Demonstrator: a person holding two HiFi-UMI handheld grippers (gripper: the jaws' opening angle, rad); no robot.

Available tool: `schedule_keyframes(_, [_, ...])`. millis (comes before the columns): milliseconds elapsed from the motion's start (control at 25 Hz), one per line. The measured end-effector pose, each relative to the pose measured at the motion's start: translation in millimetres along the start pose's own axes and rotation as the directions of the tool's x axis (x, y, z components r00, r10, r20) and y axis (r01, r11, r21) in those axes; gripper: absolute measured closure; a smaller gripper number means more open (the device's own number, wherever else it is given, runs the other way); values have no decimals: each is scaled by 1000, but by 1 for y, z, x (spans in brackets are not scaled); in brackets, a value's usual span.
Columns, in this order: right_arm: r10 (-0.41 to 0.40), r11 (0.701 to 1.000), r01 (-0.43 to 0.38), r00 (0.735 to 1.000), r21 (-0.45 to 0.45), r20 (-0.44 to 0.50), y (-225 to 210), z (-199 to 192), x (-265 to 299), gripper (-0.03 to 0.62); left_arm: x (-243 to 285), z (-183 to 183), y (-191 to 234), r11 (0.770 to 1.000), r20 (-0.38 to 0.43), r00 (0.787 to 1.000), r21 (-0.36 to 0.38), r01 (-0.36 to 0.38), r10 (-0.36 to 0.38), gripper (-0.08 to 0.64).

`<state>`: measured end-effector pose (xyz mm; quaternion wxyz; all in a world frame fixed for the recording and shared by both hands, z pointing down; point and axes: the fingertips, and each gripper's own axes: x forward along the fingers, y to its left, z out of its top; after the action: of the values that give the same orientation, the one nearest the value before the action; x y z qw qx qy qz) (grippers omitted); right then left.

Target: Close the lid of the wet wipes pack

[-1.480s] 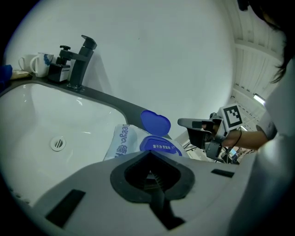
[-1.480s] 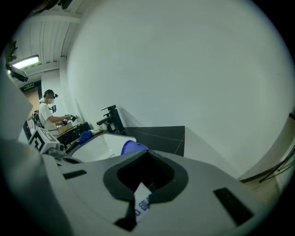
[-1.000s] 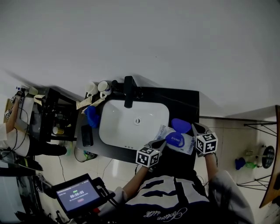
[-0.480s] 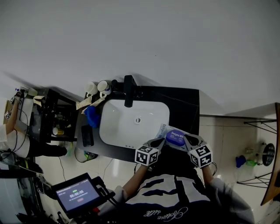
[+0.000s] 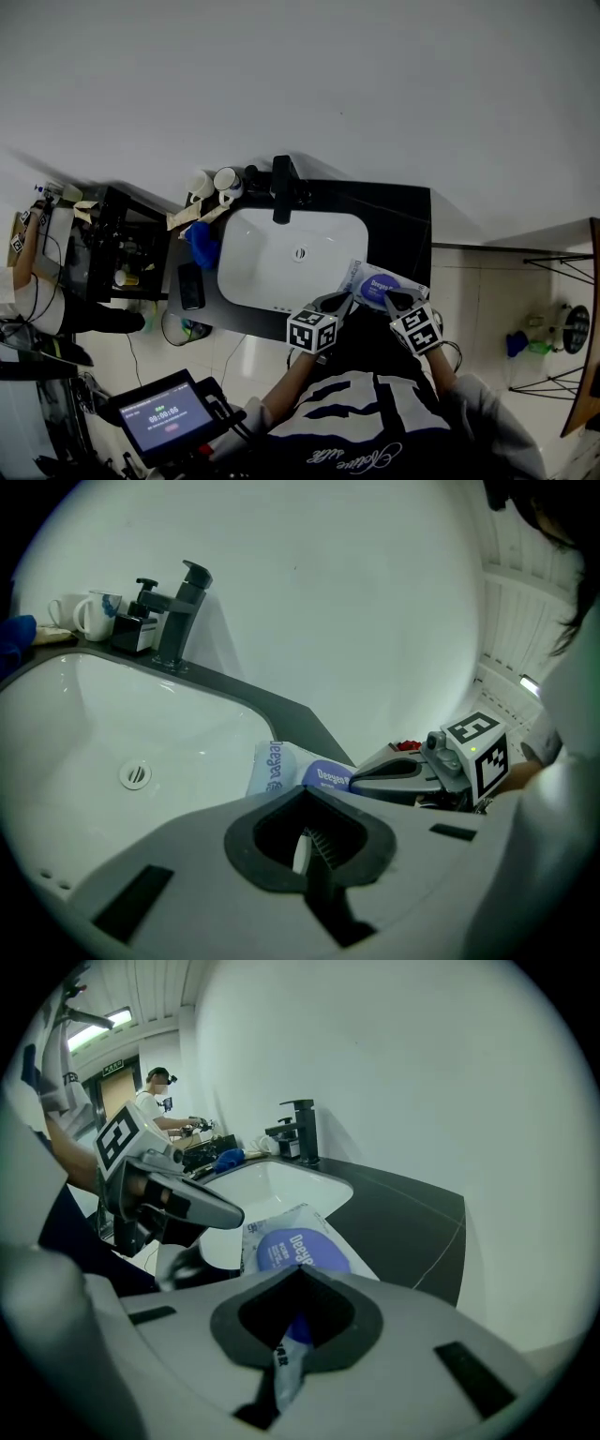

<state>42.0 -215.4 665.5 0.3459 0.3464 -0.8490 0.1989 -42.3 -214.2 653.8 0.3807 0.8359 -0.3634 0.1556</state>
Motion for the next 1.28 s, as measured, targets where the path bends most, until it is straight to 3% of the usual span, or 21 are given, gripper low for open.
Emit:
schedule_keyframes(240, [-7,996,8,1000,86,-14,-2,3,2,594,-10,5,1,1000,29,999,5,16,-16,560])
schedule_keyframes(360, [-66,993,62,997,98,36,0,6,-7,594,-23,15,-10,999,70,997,8,40,-40,560])
schedule_keyframes(640, [-118,968,67,972,241,204,21,20,-27,594,-54,27,-22,996,174,981,10,89,-90,560])
schedule_keyframes(800, [-156,946,65,950,318,269,43,20,-43,594,-75,12,-33,993,193,974,8,117,-117,560])
schedule_keyframes(1000, [-193,914,51,927,402,321,78,10,-76,594,-93,-18,-60,986,160,974,3,164,-163,560])
schedule_keyframes(1280, [-207,904,32,906,427,369,118,-17,-128,594,-117,-54,-123,975,142,965,53,214,-219,560])
